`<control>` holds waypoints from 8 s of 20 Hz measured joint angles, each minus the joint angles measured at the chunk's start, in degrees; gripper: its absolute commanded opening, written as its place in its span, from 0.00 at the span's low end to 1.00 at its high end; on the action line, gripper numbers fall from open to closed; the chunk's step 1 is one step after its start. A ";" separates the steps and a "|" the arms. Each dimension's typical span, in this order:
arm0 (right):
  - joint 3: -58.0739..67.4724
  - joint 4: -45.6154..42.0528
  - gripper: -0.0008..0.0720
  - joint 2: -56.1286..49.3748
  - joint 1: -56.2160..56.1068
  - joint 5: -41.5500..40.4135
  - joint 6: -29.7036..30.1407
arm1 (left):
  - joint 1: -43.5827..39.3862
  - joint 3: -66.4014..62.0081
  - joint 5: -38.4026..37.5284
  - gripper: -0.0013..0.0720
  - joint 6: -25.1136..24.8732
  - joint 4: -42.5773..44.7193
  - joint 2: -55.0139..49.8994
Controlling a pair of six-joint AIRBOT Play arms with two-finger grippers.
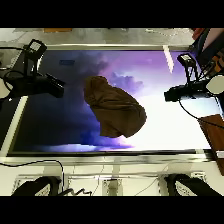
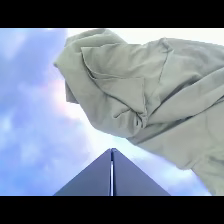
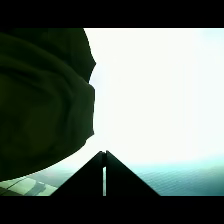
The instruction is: Fold the clothes and pants, and hang the long-sleeved shirts on hangers.
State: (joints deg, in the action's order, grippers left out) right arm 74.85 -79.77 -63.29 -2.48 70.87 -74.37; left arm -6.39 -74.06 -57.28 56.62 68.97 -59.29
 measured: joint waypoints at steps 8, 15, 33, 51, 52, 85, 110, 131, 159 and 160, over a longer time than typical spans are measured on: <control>0.00 -0.02 0.03 0.00 0.00 0.02 -0.02 | 0.00 0.00 -0.02 0.04 0.02 0.00 0.00; 0.00 0.04 0.03 -0.07 0.00 -0.59 -0.02 | 0.00 0.00 -0.02 0.04 0.00 -0.02 0.00; -45.20 44.02 0.50 5.79 -0.02 -9.53 6.64 | 0.00 0.00 0.20 0.04 0.00 -0.02 0.00; -45.55 59.12 0.51 -10.43 -9.09 -25.92 -3.08 | 0.00 0.00 0.20 0.04 0.00 -3.63 0.00; -45.38 58.99 0.51 -11.04 -9.14 -25.97 -4.04 | 0.00 0.00 0.17 0.04 0.00 -3.69 0.00; -39.47 13.33 0.03 39.85 8.35 -5.33 -10.12 | 0.02 14.27 -0.33 0.32 3.74 -7.54 -1.38; -39.10 6.71 0.03 45.24 12.20 -2.82 -10.54 | -10.95 8.50 27.34 0.04 -0.09 -31.08 -38.77; -24.30 -4.63 0.03 38.66 12.22 -26.71 -16.87 | 12.85 2.40 13.79 0.04 -0.48 -13.92 10.45; -0.83 16.20 0.03 -8.44 12.13 -22.51 -10.40 | 16.63 13.35 22.77 0.04 -0.31 -27.43 -6.43; -0.83 16.87 0.03 -11.32 12.13 -24.72 -10.27 | 15.30 13.16 25.16 0.04 -0.44 -27.96 -9.90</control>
State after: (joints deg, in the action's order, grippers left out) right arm 74.02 -62.89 -74.61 9.65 46.15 -84.64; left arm 8.91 -60.90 -32.12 56.18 41.01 -69.19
